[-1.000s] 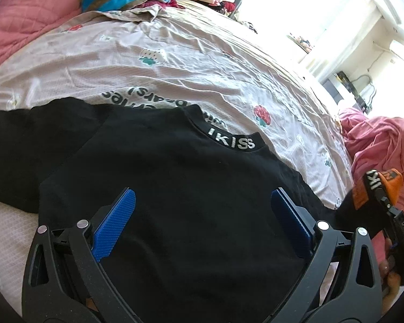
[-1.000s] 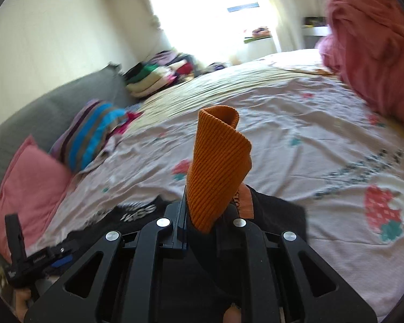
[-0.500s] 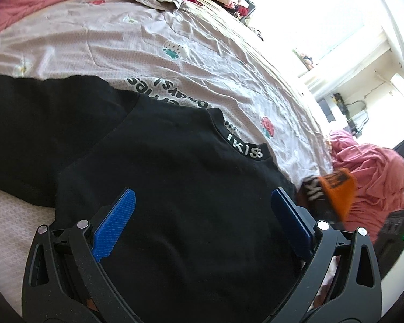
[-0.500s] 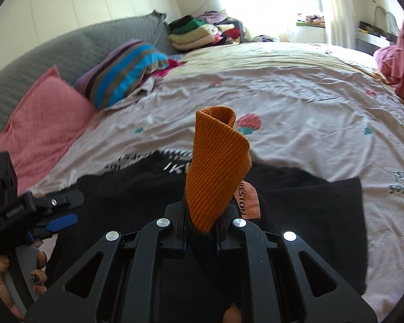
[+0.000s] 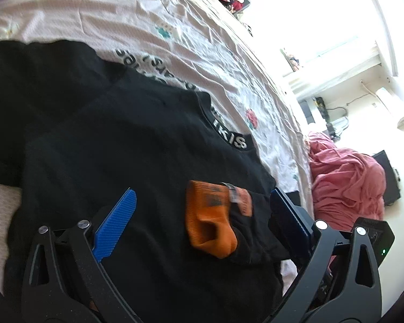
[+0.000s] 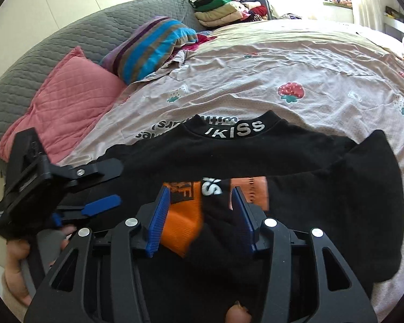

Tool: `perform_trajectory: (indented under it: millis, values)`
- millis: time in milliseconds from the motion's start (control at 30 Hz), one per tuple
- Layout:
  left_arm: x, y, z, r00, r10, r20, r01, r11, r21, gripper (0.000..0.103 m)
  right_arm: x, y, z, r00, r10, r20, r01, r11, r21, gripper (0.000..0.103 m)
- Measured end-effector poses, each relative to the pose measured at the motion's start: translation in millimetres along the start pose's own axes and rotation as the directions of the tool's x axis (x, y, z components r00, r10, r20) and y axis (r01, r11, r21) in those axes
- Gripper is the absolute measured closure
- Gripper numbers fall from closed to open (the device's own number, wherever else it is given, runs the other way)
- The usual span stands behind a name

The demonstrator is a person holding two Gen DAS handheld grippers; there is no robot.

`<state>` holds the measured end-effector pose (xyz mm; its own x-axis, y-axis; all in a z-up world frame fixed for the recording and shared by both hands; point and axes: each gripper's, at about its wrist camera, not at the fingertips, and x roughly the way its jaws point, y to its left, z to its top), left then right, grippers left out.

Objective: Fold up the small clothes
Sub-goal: 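Lift the cuff with the right tool and fold the sleeve across the body, then grasp the folded orange cuff with the left tool, reposition it, release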

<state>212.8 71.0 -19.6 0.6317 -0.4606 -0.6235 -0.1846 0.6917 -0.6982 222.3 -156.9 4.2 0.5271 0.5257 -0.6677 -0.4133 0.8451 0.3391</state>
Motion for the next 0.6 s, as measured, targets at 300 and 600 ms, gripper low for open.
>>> perform_trajectory:
  millis: [300,600]
  values:
    - [29,-14,-14,0.996,-0.019,-0.084,0.024,0.998,0.057,0.048,-39,-31,-10,0.998,-0.036,0.041,0.033,0.996,0.078,0.057]
    - [53,-28,-22,0.994,0.068,-0.081,-0.058,0.992,0.116,0.084,-64,-64,-20,0.994,-0.079,0.077,0.065,0.983,0.169,0.057]
